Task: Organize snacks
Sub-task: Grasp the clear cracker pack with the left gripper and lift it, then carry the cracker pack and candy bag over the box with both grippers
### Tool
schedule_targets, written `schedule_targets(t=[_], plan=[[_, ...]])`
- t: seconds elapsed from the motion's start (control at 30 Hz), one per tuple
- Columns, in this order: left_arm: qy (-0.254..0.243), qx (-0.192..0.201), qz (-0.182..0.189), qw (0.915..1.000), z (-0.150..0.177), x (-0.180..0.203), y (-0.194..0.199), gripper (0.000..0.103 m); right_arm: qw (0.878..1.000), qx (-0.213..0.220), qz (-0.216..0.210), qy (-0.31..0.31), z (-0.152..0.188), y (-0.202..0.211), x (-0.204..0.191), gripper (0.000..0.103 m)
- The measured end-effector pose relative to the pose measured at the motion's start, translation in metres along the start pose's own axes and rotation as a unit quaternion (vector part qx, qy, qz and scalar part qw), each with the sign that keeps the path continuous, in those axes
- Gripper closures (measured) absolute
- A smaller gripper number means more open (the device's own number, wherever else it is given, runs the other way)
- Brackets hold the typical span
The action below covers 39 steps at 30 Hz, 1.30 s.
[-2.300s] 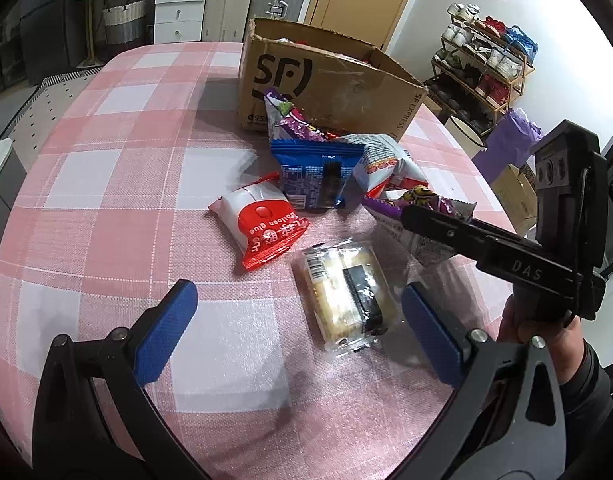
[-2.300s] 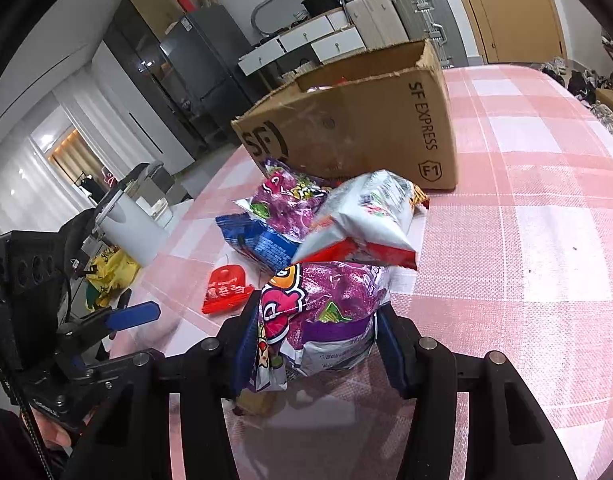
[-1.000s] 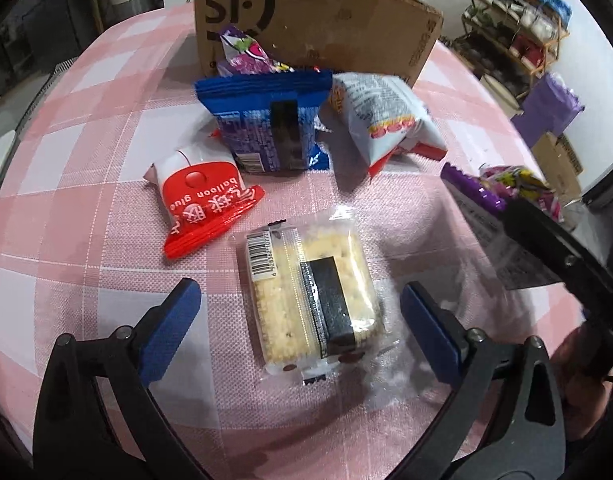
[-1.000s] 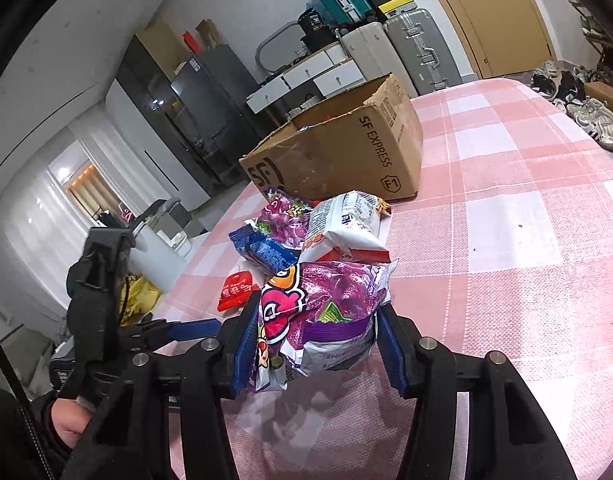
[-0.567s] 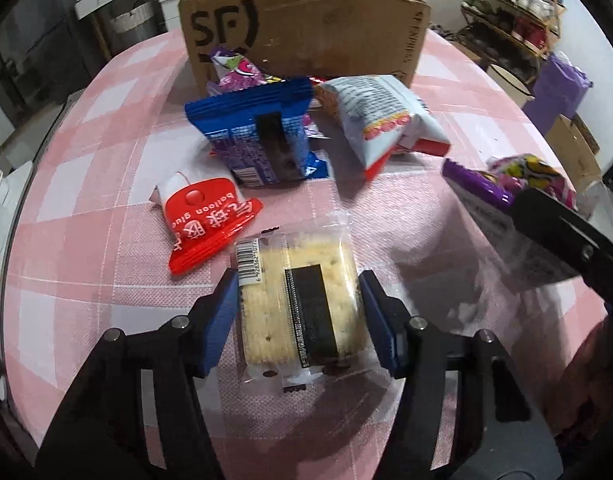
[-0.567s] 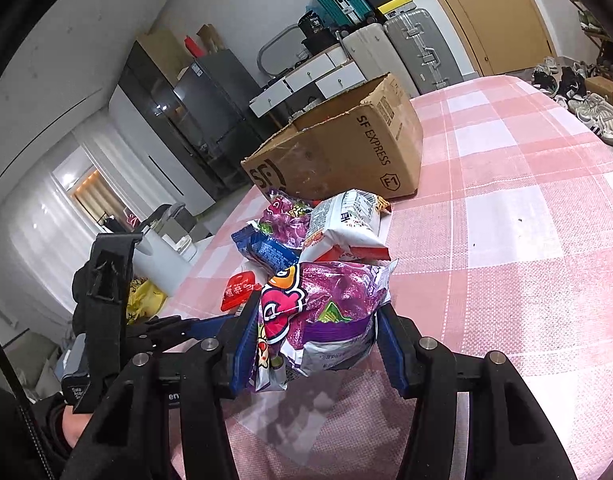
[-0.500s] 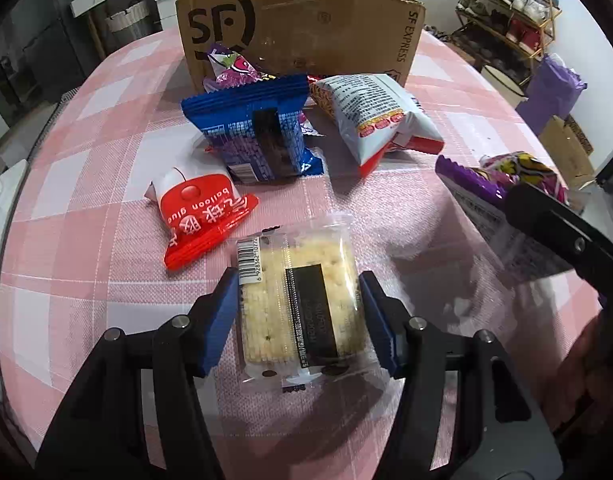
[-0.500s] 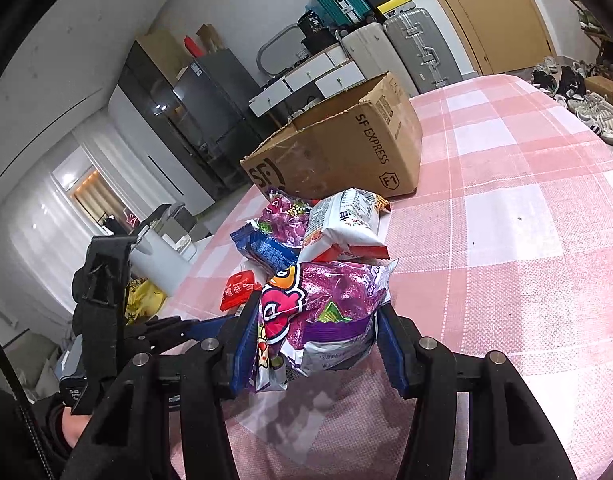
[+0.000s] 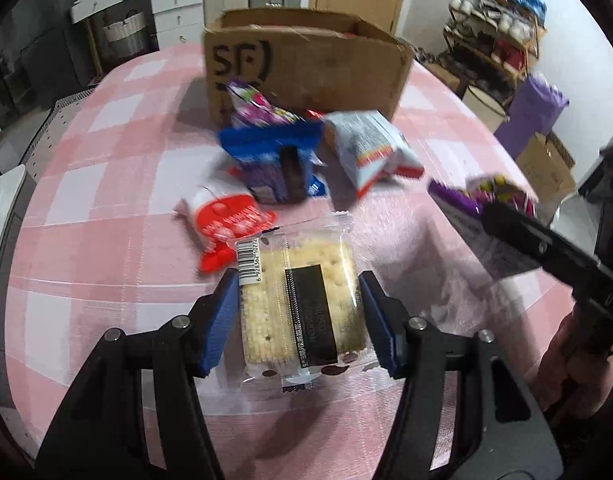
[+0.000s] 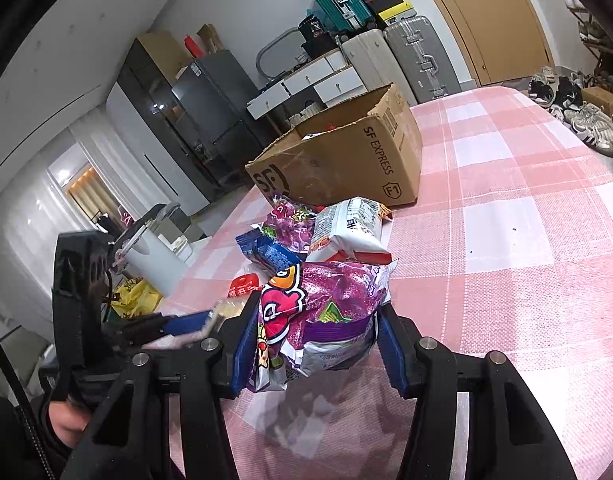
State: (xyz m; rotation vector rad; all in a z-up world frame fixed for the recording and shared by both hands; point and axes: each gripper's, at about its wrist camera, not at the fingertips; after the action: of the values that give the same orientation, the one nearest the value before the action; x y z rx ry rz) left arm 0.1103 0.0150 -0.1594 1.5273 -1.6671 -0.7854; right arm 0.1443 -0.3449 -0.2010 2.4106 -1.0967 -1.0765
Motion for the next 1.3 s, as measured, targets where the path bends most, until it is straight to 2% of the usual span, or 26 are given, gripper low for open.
schedule_targets(t=[0.23, 0.47, 0.87, 0.97, 1.3], plan=[[0.013, 0.043, 0.013, 0.9989, -0.011, -0.022, 0.034, 0.046, 1.0, -0.003, 0.005, 0.017, -0.006, 0.003, -0.015, 0.05], [0.016, 0.082, 0.026, 0.9962, -0.03, -0.037, 0.063, 0.046, 0.999, 0.017, 0.007, 0.051, -0.025, 0.014, -0.043, 0.05], [0.004, 0.143, 0.055, 0.9882, -0.079, -0.047, 0.106, 0.046, 0.993, 0.048, 0.009, 0.105, -0.081, 0.023, -0.081, 0.05], [-0.003, 0.155, 0.052, 0.9865, -0.09, -0.047, 0.114, 0.046, 0.993, 0.055, 0.002, 0.109, -0.097, 0.023, -0.087, 0.05], [-0.016, 0.171, 0.055, 0.9837, -0.144, -0.047, 0.125, 0.046, 0.99, 0.063, 0.006, 0.126, -0.146, 0.012, -0.099, 0.05]])
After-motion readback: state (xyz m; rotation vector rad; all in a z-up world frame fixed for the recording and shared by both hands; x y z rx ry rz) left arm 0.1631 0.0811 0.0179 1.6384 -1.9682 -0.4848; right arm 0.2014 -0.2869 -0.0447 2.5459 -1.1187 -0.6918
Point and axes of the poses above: each gripper's, at about its wrist camera, not at the fingertips, and y roughly against the way its jaws point, x to its right, z to its underside
